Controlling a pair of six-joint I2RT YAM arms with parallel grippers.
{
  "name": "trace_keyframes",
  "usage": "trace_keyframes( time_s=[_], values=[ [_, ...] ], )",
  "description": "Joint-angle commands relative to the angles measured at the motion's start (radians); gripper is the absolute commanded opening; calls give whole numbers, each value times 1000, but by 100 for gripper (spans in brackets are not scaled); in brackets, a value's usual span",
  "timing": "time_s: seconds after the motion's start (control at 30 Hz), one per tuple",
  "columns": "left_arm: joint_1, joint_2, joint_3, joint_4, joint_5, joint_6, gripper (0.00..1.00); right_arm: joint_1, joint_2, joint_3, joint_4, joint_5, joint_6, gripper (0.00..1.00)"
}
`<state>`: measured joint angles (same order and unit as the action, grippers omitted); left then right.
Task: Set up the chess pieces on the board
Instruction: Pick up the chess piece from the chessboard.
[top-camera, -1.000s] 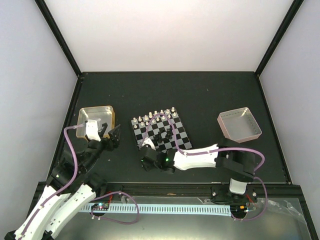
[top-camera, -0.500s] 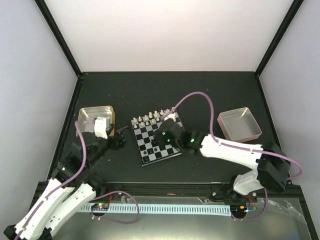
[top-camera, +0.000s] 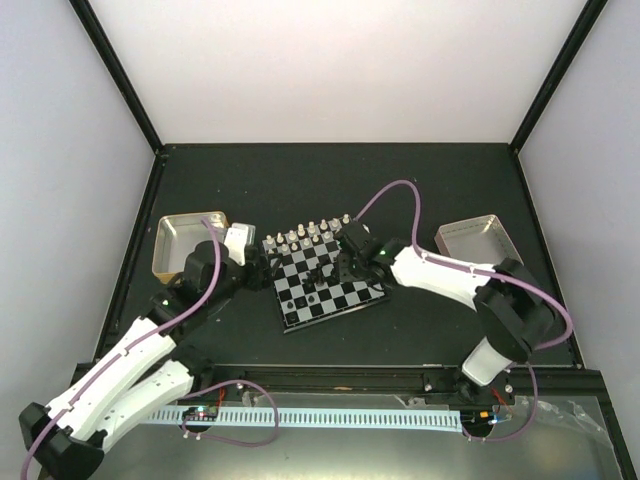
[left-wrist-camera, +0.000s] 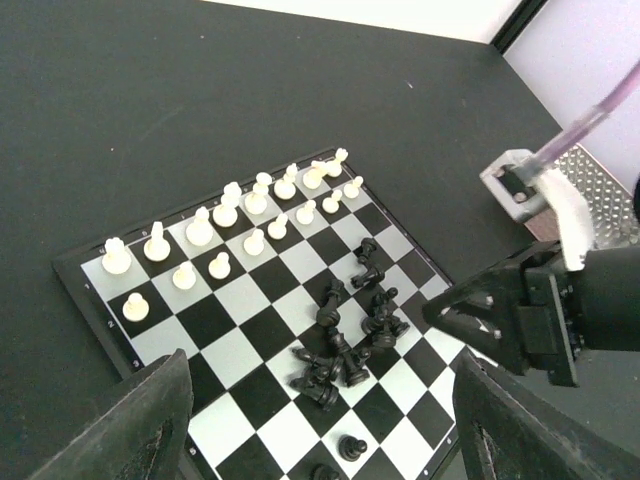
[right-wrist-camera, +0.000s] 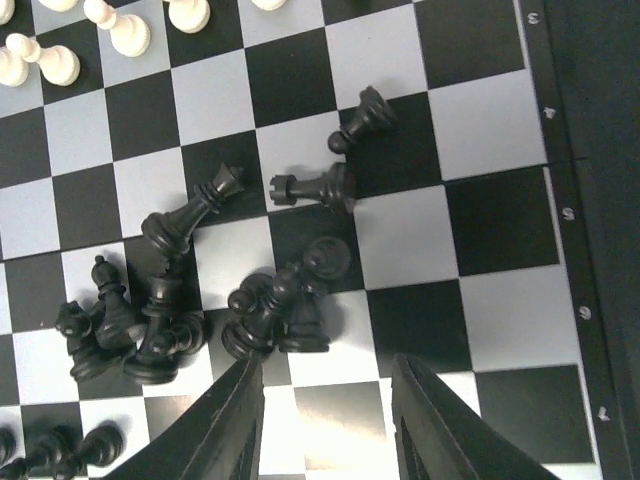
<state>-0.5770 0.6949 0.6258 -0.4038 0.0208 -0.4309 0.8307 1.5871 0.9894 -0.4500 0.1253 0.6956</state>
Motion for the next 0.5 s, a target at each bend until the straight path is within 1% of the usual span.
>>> trace_keyframes(
  time_s=[0.0, 0.17, 0.33, 0.4, 0.47],
  values=[
    [6, 16, 27, 68, -2, 7, 72, -2, 67, 97, -56, -24, -59, 35],
    [5, 4, 74, 23, -20, 32, 70, -2, 153, 179, -85, 12, -79, 33],
    [5, -42, 92, -9, -65, 75, 70, -1, 216, 229, -113, 76, -67, 24],
    [5, -54, 94, -20, -76, 81, 71, -2, 233, 241, -124, 82, -65, 20],
    [5, -56, 99, -27, -76, 87, 70, -2, 244, 251, -126, 87, -66, 18]
  ],
)
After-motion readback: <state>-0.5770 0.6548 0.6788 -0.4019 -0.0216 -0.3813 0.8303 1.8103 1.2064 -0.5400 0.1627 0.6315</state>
